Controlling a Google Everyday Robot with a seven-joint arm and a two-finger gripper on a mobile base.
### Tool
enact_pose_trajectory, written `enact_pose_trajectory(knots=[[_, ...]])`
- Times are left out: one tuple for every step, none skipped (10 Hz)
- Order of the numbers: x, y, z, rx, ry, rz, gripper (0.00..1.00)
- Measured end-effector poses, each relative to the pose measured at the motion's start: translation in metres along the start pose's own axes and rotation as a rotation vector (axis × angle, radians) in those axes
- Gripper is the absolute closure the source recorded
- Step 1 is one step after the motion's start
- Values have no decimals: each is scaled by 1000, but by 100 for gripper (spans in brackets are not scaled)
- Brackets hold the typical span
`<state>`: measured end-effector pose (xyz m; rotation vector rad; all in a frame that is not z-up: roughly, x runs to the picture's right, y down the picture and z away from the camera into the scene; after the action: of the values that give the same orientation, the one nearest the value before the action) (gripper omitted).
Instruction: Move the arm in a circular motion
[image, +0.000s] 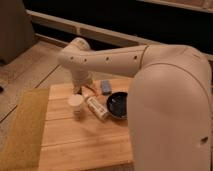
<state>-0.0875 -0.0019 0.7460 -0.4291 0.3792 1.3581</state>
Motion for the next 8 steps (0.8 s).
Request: enact_pose_trajectory(knots=[[-14,-28,-8,-10,-16,74,35],[-22,-44,-13,-11,-28,103,35],[-32,-61,-21,-9,-43,129,35],[-47,-81,-32,-4,-69,151,35],[-61,-92,-39,6,-92,145,35],[-69,-92,-44,9,-105,130,35],[-71,-91,-45,9,-108,126,35],[-71,-93,-45,11,-107,128,35]])
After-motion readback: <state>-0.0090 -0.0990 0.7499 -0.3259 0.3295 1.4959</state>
